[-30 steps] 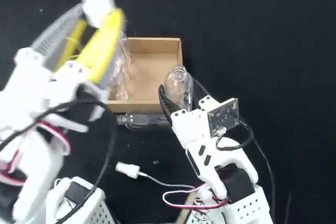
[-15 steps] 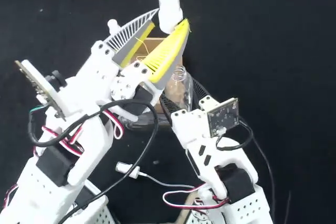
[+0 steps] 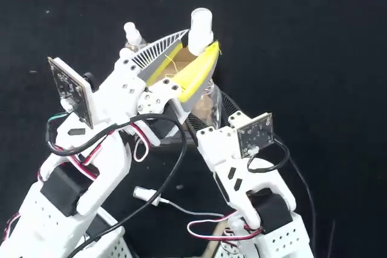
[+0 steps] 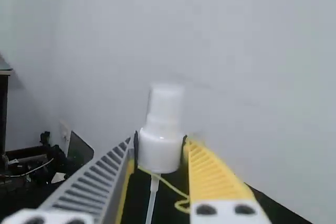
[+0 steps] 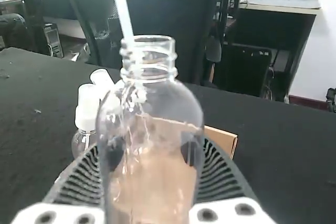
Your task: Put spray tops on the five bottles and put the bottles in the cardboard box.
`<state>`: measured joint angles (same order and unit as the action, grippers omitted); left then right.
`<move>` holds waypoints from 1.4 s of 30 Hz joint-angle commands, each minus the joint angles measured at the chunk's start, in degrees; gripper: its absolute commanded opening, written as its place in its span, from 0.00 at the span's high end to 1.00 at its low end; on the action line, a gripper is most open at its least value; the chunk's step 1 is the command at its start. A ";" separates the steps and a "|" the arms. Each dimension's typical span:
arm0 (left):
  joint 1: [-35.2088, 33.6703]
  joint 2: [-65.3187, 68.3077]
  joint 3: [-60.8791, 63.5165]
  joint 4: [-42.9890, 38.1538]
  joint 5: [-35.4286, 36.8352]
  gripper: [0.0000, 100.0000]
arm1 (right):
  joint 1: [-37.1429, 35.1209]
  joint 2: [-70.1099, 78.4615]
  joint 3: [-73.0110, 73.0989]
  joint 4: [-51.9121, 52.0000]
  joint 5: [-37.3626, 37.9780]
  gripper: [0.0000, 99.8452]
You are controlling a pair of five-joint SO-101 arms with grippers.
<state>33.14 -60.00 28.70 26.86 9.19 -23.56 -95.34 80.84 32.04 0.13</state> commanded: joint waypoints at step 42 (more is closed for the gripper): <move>-51.47 -42.20 40.13 26.02 -8.35 0.79 | 28.04 -0.57 -5.93 -0.97 4.84 0.99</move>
<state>-13.27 -97.80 59.82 56.13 1.89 -2.29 -95.34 79.60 32.04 2.42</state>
